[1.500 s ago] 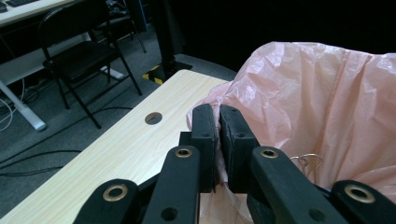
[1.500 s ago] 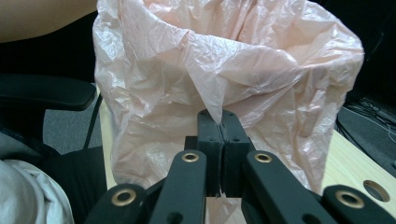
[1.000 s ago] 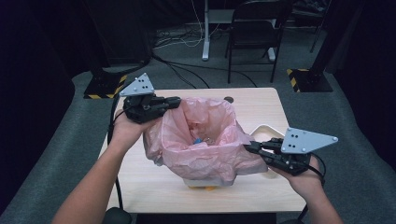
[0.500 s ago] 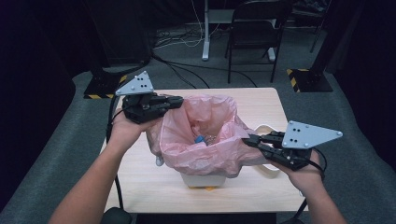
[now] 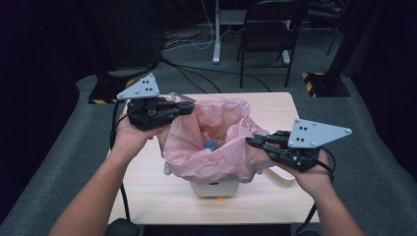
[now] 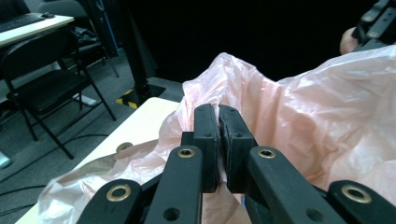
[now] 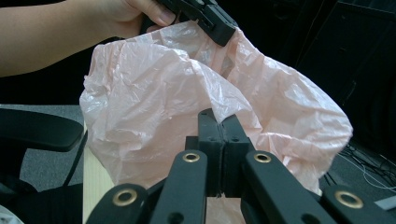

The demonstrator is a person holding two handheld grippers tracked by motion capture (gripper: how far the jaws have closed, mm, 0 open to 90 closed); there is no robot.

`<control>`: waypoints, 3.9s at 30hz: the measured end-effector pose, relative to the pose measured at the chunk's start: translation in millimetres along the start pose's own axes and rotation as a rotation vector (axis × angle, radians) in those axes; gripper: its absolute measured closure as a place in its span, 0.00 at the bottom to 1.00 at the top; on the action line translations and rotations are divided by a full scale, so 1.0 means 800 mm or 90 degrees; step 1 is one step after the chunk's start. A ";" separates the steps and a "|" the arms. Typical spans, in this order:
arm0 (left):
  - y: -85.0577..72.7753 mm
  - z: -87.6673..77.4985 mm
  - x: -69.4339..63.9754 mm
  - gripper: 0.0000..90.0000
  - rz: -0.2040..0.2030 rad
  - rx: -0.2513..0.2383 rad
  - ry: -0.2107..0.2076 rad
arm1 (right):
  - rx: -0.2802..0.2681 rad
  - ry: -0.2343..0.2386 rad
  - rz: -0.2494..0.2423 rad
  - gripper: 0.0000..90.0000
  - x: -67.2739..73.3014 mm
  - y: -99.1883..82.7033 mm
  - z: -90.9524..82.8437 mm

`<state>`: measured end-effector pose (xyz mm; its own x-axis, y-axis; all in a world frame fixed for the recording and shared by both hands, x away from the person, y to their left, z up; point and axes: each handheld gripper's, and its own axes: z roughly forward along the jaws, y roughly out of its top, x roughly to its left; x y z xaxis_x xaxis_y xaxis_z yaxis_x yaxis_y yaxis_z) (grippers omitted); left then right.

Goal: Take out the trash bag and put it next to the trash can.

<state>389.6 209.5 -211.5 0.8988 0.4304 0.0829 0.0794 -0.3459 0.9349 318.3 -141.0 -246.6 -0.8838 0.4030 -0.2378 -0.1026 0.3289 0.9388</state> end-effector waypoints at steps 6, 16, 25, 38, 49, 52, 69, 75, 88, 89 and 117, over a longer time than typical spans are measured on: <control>0.000 0.000 -0.007 0.96 0.005 -0.002 -0.014 | 0.001 0.008 -0.003 0.99 -0.001 0.003 0.012; 0.001 0.001 -0.016 0.96 0.002 -0.011 -0.043 | 0.007 0.017 -0.002 0.99 -0.004 0.006 0.031; -0.001 0.004 -0.022 0.96 -0.002 -0.019 -0.069 | 0.014 0.032 -0.006 0.99 -0.011 0.018 0.049; -0.013 0.002 -0.020 0.96 -0.019 -0.033 -0.088 | 0.033 0.048 0.003 0.99 -0.024 0.021 0.078; -0.023 0.005 -0.019 0.93 -0.028 -0.048 -0.121 | 0.041 0.058 -0.002 0.99 -0.025 0.025 0.096; -0.026 0.008 -0.018 0.88 -0.032 -0.050 -0.132 | 0.045 0.060 -0.003 0.99 -0.025 0.024 0.099; -0.024 0.031 -0.023 0.62 -0.022 -0.051 -0.176 | 0.084 0.077 -0.042 1.00 -0.018 0.027 0.111; -0.024 0.034 -0.023 0.71 -0.019 -0.049 -0.178 | 0.091 0.084 -0.046 1.00 -0.017 0.027 0.114; -0.024 0.037 -0.024 0.98 -0.014 -0.056 -0.148 | 0.097 0.083 -0.039 0.99 -0.017 0.024 0.116; -0.024 0.037 -0.024 0.99 -0.013 -0.056 -0.146 | 0.096 0.082 -0.038 0.99 -0.017 0.024 0.115; -0.015 0.011 -0.006 1.00 -0.037 -0.099 -0.108 | 0.041 0.047 -0.003 0.74 -0.025 0.029 0.087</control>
<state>388.1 203.8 -226.3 0.9552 0.2954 -0.0202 0.0783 -0.1863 0.9794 365.0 -82.0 -237.5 -0.9151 0.3379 -0.2201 -0.0788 0.3855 0.9193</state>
